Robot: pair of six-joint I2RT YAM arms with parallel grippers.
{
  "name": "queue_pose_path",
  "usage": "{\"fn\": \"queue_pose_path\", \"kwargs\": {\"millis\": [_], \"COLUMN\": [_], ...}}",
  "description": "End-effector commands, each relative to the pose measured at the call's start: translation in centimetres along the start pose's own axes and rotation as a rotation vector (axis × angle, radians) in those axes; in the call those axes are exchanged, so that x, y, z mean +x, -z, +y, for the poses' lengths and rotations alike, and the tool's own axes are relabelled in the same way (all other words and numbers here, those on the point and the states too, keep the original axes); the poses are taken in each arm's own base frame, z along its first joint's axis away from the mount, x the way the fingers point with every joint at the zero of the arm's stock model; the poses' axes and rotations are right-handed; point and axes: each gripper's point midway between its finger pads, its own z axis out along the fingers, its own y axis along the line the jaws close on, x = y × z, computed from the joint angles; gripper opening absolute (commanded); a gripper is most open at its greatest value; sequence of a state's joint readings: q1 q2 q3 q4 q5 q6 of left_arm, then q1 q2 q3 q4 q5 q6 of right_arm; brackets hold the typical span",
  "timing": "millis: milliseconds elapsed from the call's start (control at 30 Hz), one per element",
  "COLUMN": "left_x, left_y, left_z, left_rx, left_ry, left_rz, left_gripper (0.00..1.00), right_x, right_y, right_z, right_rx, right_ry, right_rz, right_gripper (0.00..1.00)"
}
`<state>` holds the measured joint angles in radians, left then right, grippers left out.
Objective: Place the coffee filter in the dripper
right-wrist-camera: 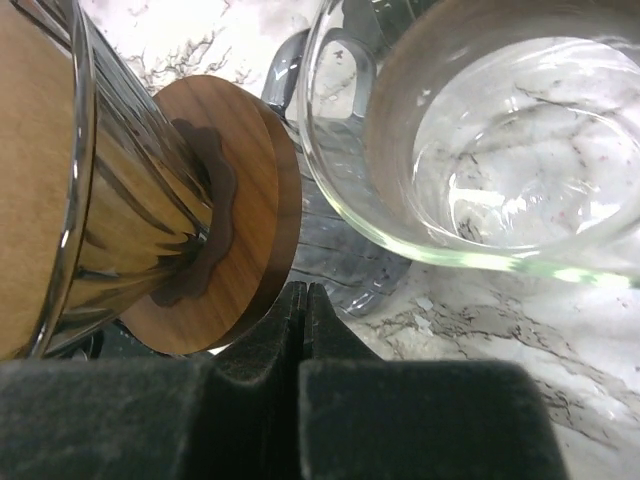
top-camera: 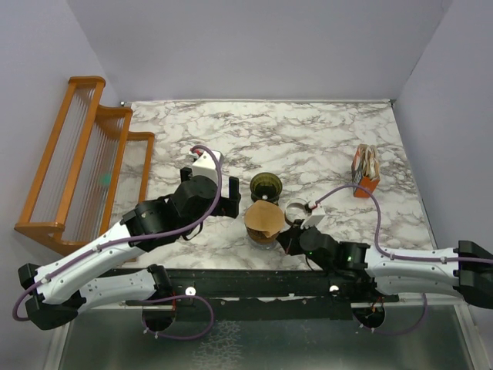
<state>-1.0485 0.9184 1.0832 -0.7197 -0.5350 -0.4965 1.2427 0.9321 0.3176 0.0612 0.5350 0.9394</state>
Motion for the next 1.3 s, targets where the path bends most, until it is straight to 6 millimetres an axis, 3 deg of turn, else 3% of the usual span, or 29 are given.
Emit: {"fn": "queue_pose_path", "kwargs": {"millis": [0,200,467,1000,1267], "left_x": [-0.3,-0.5,-0.4,-0.5,-0.6], "left_y": [0.3,0.4,0.7,1.6,2.0], "left_z": [0.3,0.4,0.6,1.5,1.8], "left_rx": [0.001,0.001,0.0,-0.013,-0.015], "left_ry": [0.01,0.008,0.011,0.024,0.03], "left_rz": [-0.018,-0.024,-0.027,-0.039,-0.044], "left_gripper": [0.99,0.99,0.99,0.99,0.99], "right_x": [-1.3,-0.4,-0.8,-1.4,-1.3], "right_y": [-0.7,-1.6,-2.6,-6.9,-9.2], "right_z": [1.1,1.1,1.6,4.9,5.5], "right_rx": [-0.052,-0.044,-0.049,-0.041,-0.015], "right_ry": [0.006,0.017,-0.004,0.076,0.111], "right_rz": [-0.09,-0.076,-0.118,-0.174,-0.213], "right_gripper": [0.01,0.01,0.01,0.01,0.0]}}
